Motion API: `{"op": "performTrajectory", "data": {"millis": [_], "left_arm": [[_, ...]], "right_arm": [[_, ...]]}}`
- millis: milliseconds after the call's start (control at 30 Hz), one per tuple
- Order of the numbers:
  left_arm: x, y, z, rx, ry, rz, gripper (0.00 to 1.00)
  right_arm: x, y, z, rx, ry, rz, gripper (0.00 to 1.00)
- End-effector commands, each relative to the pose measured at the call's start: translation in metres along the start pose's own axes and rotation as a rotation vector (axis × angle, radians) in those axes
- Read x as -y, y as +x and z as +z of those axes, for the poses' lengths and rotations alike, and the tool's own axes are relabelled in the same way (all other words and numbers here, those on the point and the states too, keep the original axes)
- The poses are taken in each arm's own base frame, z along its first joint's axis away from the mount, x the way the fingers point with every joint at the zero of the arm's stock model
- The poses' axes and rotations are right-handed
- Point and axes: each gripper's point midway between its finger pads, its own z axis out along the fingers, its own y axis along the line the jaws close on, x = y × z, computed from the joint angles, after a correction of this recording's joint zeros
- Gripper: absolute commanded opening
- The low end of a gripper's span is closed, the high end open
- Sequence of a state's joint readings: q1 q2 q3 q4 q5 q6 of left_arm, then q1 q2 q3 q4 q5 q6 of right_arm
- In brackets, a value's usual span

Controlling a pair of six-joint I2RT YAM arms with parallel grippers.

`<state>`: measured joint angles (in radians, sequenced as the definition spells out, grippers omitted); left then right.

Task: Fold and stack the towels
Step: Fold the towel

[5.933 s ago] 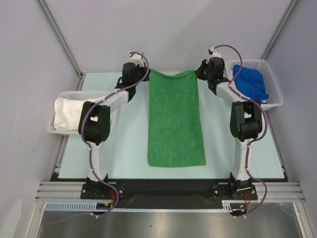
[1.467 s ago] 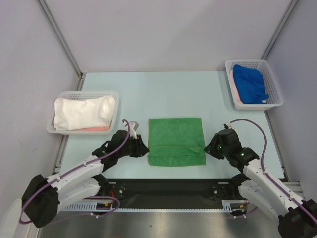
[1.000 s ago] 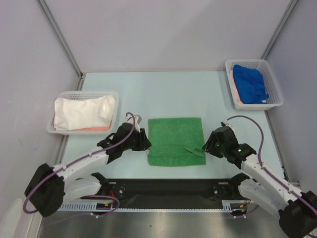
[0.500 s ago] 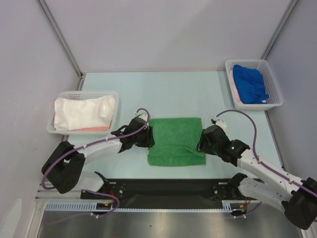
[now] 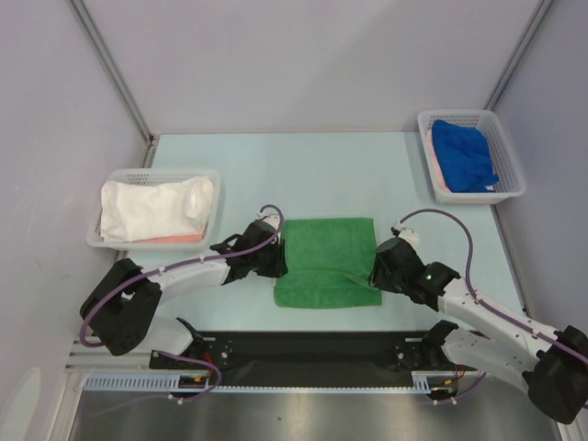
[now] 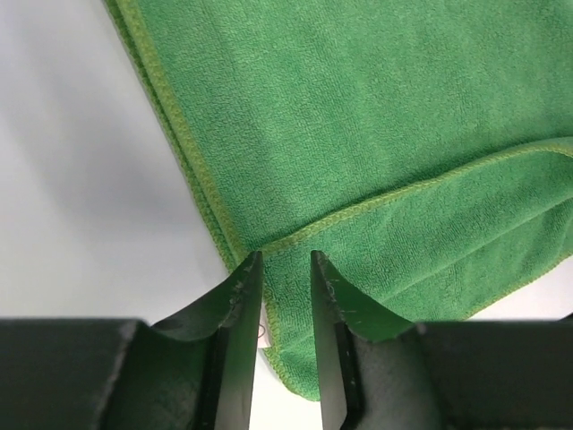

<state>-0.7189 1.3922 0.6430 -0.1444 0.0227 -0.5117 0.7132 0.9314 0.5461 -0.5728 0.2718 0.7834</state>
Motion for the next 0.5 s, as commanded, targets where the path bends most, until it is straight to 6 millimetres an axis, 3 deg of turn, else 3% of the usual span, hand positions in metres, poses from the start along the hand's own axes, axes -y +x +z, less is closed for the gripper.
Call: {"op": "performTrajectory", "data": {"millis": [0,133,233,467], "left_arm": [[0.014,-0.006,-0.005,0.018,0.06,0.039,0.31],[0.013,-0.003,-0.005,0.008,0.063,0.047,0.28],[0.011,0.0,-0.002,0.0,0.054,0.049,0.29],[0.009,0.0,-0.004,0.009,0.043,0.049,0.47]], "right_arm": [[-0.001,0.001,-0.005,0.01,-0.011,0.015,0.44],[-0.002,0.004,-0.008,0.008,-0.021,0.02,0.42],[-0.002,0.009,-0.008,-0.003,-0.02,0.02,0.31],[0.004,0.022,-0.011,-0.031,-0.007,0.019,0.08]]}}
